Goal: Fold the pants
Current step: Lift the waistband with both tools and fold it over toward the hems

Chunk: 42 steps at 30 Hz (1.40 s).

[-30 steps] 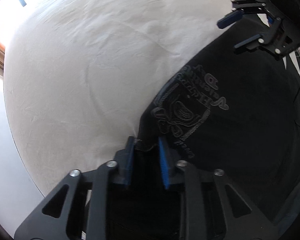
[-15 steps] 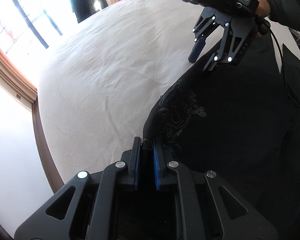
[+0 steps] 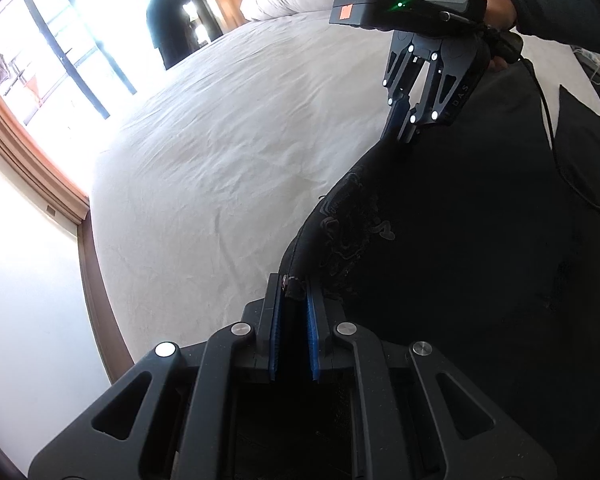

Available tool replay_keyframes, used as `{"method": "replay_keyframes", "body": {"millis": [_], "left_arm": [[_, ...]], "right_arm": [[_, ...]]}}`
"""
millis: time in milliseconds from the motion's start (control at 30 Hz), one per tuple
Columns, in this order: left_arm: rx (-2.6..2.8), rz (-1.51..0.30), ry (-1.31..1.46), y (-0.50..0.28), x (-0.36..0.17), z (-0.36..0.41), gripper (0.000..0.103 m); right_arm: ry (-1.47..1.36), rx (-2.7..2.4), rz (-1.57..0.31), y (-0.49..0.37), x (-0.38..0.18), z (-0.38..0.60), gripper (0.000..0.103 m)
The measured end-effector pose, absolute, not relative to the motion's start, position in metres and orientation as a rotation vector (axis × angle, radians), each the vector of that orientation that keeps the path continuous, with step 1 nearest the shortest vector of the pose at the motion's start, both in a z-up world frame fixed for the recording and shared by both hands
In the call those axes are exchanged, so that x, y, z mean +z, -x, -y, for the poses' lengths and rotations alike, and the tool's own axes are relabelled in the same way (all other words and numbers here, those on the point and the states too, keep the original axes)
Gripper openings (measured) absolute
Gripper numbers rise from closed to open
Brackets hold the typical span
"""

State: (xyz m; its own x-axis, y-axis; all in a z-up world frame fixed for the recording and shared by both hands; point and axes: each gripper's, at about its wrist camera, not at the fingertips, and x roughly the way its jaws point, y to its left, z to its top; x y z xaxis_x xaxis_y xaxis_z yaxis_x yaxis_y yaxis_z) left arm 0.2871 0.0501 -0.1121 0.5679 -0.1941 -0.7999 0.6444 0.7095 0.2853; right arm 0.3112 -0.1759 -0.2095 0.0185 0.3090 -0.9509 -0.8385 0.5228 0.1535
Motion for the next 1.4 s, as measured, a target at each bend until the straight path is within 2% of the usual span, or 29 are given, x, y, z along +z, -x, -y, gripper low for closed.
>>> {"method": "replay_keyframes", "body": {"millis": [100, 400, 933, 1400], "left_arm": [[-0.522, -0.835, -0.593, -0.290, -0.109, -0.051, 0.010], [-0.487, -0.827, -0.545, -0.288, -0.100, -0.049, 0.010], [-0.478, -0.790, -0.474, -0.227, -0.076, -0.038, 0.009], [-0.537, -0.774, -0.508, -0.141, -0.080, -0.024, 0.009]], "right_arm": [[0.530, 0.951, -1.235, -0.306, -0.202, 0.182, 0.013], [0.509, 0.871, -1.160, -0.281, -0.172, 0.202, 0.005], [0.266, 0.741, -1.030, -0.195, -0.127, 0.189, 0.004], [0.108, 0.707, -0.957, -0.090, -0.118, 0.204, 0.004]]}}
